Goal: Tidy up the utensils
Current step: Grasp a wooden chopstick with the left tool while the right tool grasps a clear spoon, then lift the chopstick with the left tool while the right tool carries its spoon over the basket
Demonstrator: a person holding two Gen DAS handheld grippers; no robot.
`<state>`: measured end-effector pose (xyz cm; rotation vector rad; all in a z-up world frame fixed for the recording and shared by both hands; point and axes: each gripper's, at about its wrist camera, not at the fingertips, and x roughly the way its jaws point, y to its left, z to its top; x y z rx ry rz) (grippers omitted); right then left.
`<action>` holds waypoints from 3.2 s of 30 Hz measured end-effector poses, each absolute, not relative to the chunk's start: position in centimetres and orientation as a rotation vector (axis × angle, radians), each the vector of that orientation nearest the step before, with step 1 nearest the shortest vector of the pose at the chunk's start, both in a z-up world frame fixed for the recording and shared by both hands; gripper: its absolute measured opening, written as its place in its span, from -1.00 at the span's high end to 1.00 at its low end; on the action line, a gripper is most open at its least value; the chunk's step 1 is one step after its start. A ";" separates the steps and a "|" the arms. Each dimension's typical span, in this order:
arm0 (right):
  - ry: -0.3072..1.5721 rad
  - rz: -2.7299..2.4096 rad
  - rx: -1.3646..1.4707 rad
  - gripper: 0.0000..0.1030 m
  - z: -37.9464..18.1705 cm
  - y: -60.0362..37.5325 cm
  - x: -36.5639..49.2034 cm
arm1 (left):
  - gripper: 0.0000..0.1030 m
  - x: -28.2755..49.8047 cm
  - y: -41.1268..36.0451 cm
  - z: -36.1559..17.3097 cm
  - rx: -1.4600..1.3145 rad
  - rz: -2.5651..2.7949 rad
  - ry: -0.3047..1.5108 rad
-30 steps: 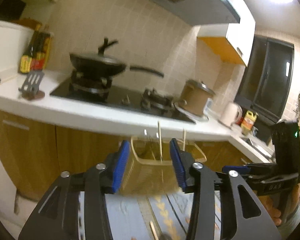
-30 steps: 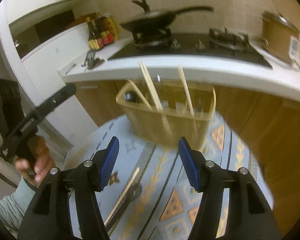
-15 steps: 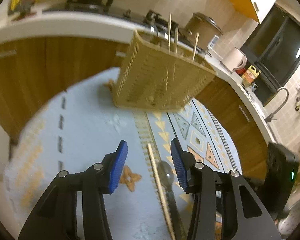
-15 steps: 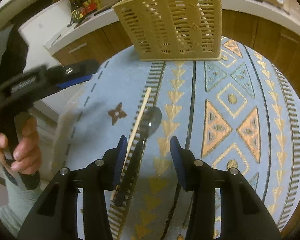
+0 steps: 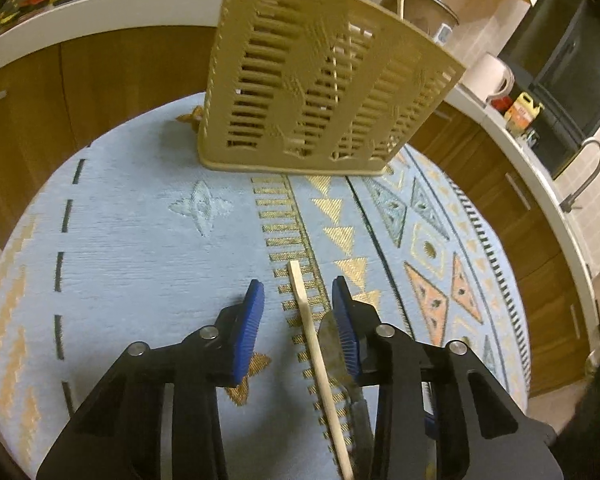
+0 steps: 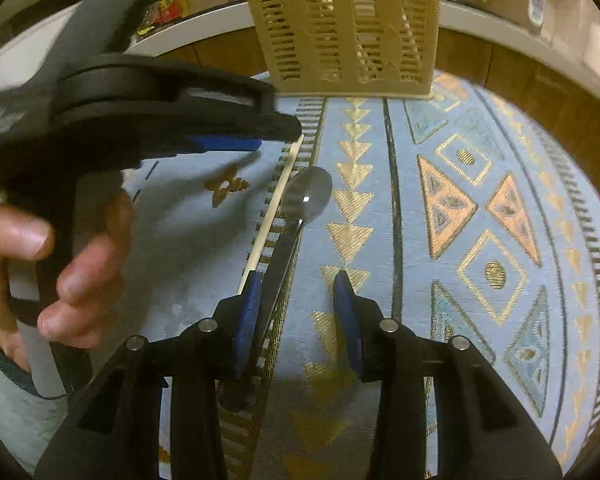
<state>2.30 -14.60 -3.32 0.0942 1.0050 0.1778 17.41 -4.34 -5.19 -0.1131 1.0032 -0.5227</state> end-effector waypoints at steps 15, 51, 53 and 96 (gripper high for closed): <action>0.962 0.126 -0.073 0.75 -3.2 -12.3 0.6 | 0.60 17.2 -6.1 -5.8 -0.008 -0.489 0.983; 1.092 0.081 0.149 0.80 -2.9 -26.0 3.6 | 0.93 15.7 -8.3 -5.5 0.183 -0.451 0.993; 1.136 0.130 0.202 0.77 -2.9 -26.7 4.4 | 0.93 15.9 -7.5 -5.4 0.136 -0.479 1.007; 1.034 0.270 0.067 1.00 1.6 -23.0 10.2 | 0.93 13.6 -2.7 2.6 -0.074 -0.560 0.708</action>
